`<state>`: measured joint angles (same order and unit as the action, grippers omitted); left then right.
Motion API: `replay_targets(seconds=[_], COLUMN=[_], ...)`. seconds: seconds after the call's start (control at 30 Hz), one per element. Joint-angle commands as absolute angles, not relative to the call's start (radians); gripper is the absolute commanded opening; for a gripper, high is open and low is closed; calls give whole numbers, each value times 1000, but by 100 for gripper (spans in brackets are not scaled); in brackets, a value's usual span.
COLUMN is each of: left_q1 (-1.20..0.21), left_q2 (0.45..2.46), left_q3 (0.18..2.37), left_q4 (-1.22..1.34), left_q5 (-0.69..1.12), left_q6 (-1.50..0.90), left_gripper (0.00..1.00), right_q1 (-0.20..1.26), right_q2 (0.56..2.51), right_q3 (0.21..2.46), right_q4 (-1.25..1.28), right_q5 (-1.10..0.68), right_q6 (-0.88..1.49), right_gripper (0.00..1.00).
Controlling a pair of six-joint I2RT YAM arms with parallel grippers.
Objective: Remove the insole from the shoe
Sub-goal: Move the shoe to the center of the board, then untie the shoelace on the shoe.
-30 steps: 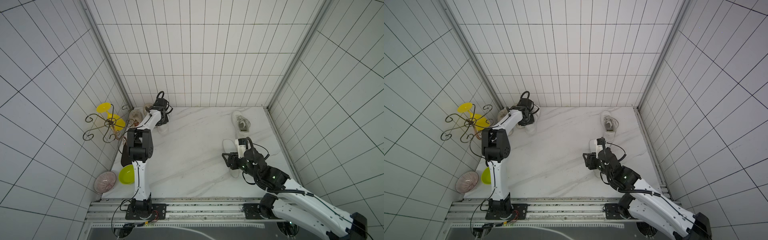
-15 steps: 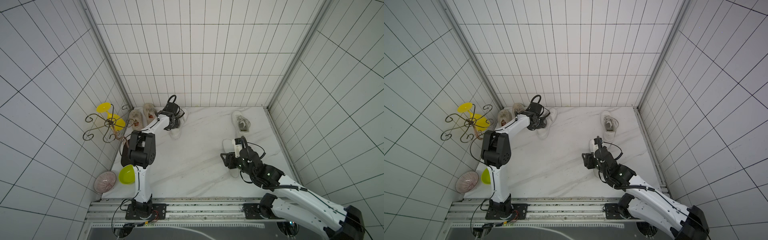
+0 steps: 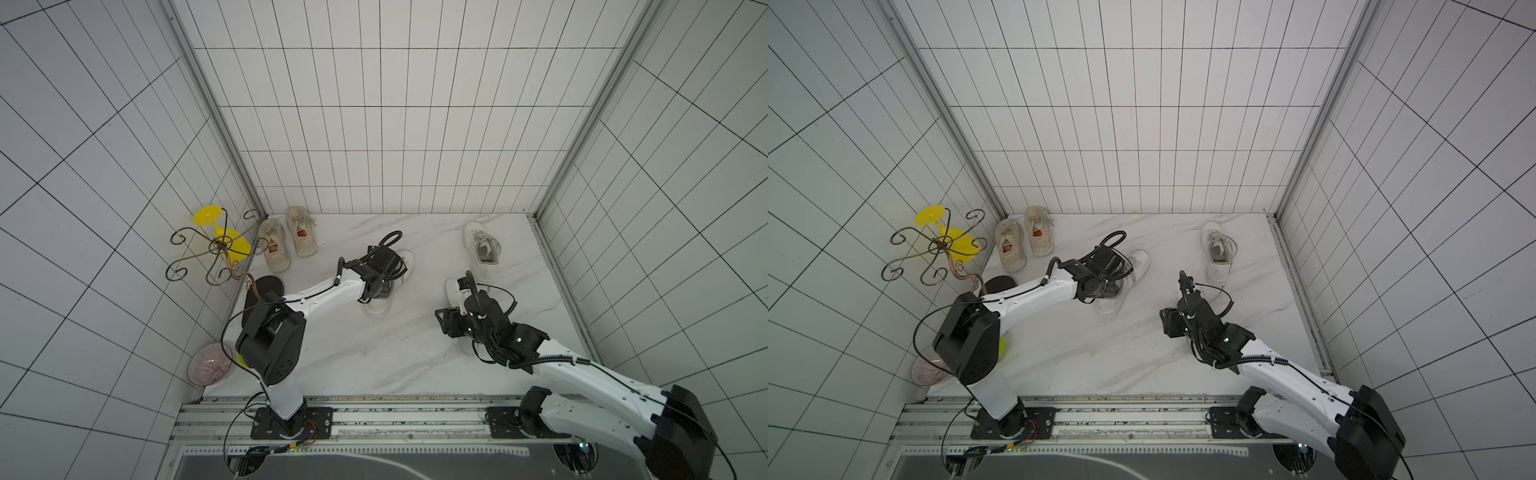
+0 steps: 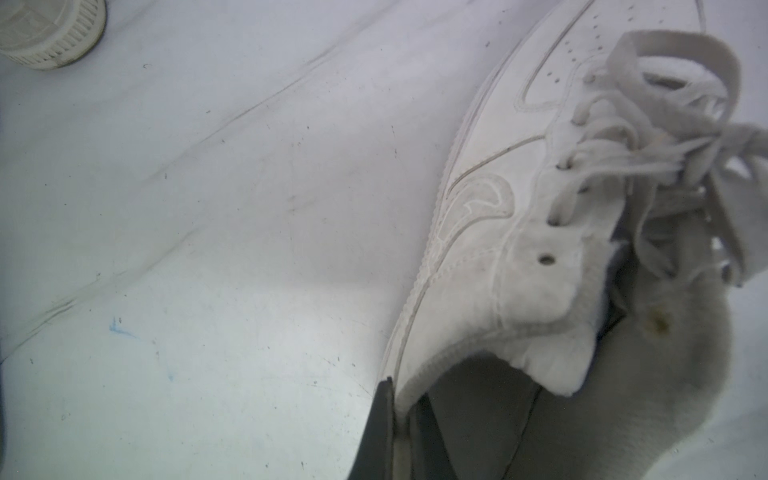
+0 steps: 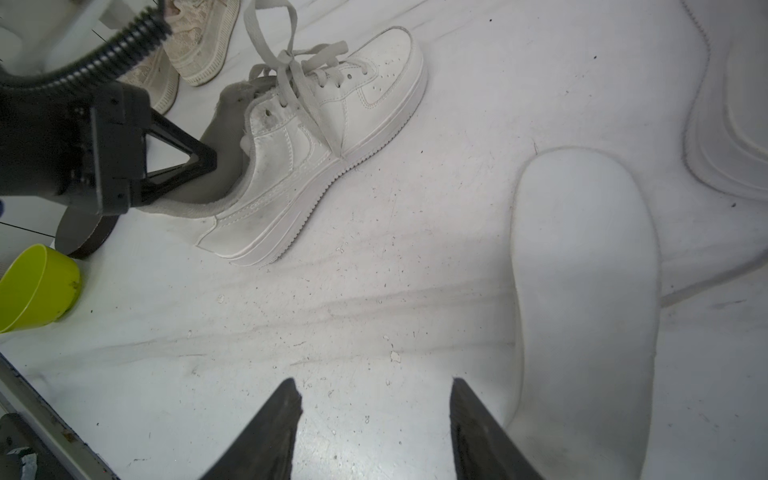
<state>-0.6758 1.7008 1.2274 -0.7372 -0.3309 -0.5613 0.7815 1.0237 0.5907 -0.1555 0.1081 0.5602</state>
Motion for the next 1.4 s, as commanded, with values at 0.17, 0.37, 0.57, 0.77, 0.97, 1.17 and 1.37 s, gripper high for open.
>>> replay_targets(seconds=[0.17, 0.37, 0.57, 0.77, 0.97, 1.17, 1.37], left_q1=[-749, -746, -614, -576, -613, -702, -744], left_q2=[1529, 1464, 1461, 1527, 1577, 1562, 1587], left_q3=[1081, 1041, 1001, 1000, 990, 949, 945], left_q4=[-579, -512, -466, -344, -307, -269, -278], left_q5=[-317, -185, -80, 57, 128, 137, 65], left_q6=[-704, -599, -497, -445, -426, -448, -458], left_gripper=[21, 47, 55, 61, 60, 48, 39], right_q1=[786, 785, 785, 786, 780, 699, 648], right_q2=[1089, 1110, 1085, 1081, 1097, 1160, 1218], right_q3=[621, 639, 626, 623, 654, 703, 771], right_q4=[-80, -90, -90, -103, -123, -116, -114], right_q5=[77, 69, 83, 77, 79, -20, -81], right_q6=[554, 551, 557, 560, 538, 488, 418], right_gripper=[59, 59, 59, 60, 73, 73, 68])
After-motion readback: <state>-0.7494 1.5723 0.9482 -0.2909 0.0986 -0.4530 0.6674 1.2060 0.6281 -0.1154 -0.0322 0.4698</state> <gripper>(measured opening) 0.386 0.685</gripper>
